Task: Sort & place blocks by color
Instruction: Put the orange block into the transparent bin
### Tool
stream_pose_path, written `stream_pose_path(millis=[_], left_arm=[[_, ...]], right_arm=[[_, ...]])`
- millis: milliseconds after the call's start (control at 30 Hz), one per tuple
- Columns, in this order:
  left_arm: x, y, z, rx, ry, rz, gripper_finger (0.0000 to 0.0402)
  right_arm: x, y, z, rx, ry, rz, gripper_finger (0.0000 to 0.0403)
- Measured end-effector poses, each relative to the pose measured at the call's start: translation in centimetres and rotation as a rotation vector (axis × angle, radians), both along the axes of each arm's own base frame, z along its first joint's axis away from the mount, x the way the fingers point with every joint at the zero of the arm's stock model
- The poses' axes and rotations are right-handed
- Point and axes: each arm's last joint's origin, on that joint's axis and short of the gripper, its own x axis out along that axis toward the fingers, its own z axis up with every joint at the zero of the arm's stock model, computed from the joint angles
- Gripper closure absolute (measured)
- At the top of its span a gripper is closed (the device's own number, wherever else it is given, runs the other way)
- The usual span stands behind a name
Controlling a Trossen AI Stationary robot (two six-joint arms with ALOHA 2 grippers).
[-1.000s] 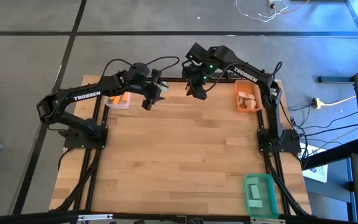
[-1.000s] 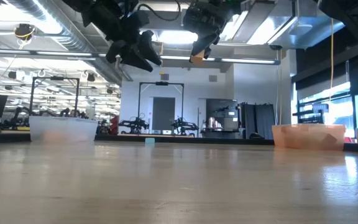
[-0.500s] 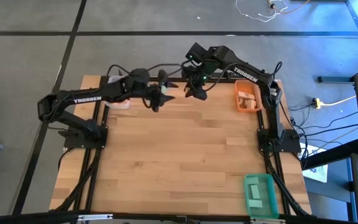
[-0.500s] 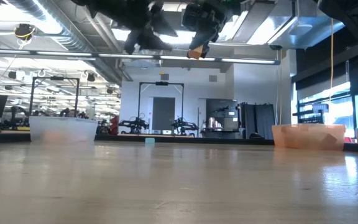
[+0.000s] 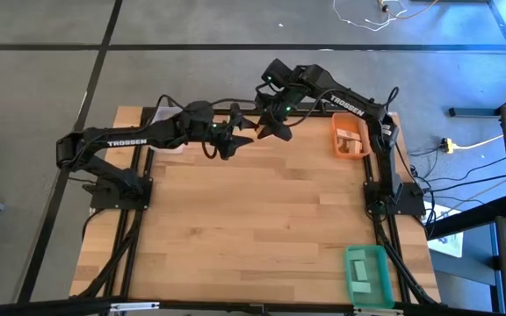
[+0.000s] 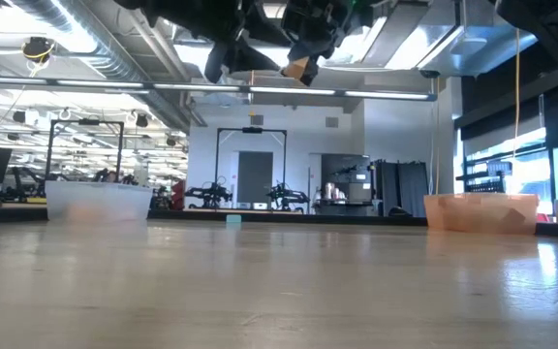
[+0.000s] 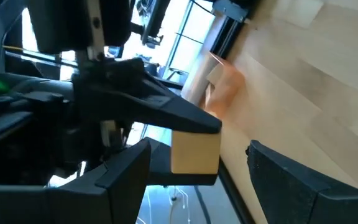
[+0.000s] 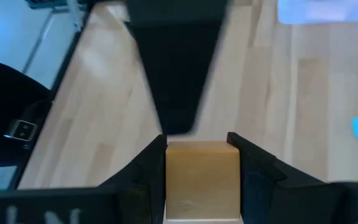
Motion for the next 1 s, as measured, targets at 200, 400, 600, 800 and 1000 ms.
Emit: stream_pose_path(millis=[200, 400, 600, 800, 1000], left_arm=[[0.1, 0.0, 0.3, 0.01, -0.034, -0.011, 0.0147], [0.1, 0.0, 0.4, 0.01, -0.036, -0.01, 0.0147], [0.5, 0.1, -0.3, 0.0, -0.016, -0.003, 0.0147], [1.2, 0.4, -0.9, -0.023, -0.024, 0.008, 0.0166], [1.3, 0.4, -0.8, -0.018, -0.036, 0.024, 0.0242]], right_arm=[[0.4, 0.3, 0.2, 0.011, -0.049, 0.027, 0.027], [1.0, 0.7, 0.5, 0.016, -0.113, 0.062, 0.027], [1.3, 1.0, 0.6, 0.014, -0.133, 0.074, 0.027], [1.4, 1.0, 0.6, 0.02, -0.138, 0.08, 0.027], [1.5, 1.0, 0.6, 0.017, -0.138, 0.077, 0.027]])
